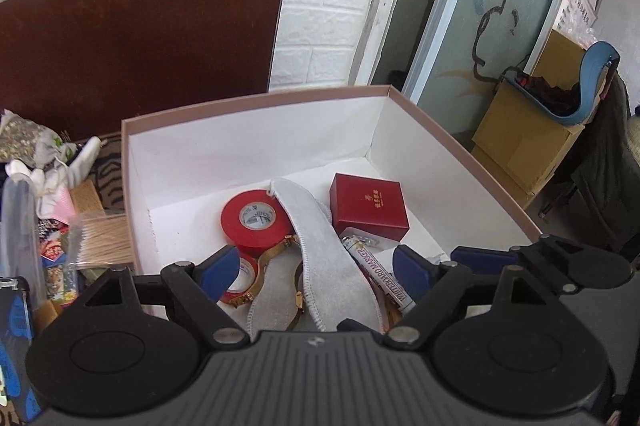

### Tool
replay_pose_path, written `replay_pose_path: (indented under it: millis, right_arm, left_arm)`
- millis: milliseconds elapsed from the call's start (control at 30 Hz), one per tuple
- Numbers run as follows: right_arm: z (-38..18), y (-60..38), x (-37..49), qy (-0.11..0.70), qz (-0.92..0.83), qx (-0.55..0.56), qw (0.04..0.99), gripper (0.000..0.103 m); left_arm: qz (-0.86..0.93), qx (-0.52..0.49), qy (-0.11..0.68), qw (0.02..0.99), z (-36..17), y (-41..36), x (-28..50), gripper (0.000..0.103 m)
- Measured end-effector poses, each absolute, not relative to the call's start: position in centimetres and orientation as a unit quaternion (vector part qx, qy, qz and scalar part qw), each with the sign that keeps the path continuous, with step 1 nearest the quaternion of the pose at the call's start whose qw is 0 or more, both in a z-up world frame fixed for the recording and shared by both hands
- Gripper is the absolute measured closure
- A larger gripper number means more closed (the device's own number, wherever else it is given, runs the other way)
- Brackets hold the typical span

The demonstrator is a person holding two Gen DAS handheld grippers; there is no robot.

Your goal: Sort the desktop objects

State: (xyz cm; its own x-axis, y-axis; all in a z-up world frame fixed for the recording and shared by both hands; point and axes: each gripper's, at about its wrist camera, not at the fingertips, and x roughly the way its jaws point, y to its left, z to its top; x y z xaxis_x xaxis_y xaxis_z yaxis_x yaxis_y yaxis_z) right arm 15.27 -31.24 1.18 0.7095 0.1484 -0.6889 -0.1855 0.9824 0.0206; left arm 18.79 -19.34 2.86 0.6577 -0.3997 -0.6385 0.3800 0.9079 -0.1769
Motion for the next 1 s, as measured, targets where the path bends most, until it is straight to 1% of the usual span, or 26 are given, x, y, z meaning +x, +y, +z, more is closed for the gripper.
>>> replay_pose_path:
  millis: [267,533,667,933,1000]
  right_arm:
    - [3.1,-30.8,11.0,0.321,0.077,-0.018,0.944,0.009]
    - [3.2,-29.6,6.0,0.294,0.058,-0.024,0.954,0.009]
    - [3.0,-28.8,3.8,0.284,0.048,-0.022,0.957,0.009]
    - [1.6,-27.2,0.6,0.278,0.022,-0.018,0.96,0.009]
    - [0.9,-26.8,0.1,0.283,0.02,-0.015,0.959,0.009]
  left_arm:
    - [-0.196,0.006,0.297,0.935,3.9,-17.9,14.1,0.016]
    - [-0.188,0.031,0.254,0.948,4.3,-16.1,8.9,0.015]
    - [-0.18,0.027,0.251,0.951,4.1,-15.2,7.0,0.011]
    - [-0.169,0.032,0.256,0.951,3.0,-13.8,4.3,0.009]
    - [-0.167,0.03,0.26,0.951,2.5,-13.4,3.9,0.008]
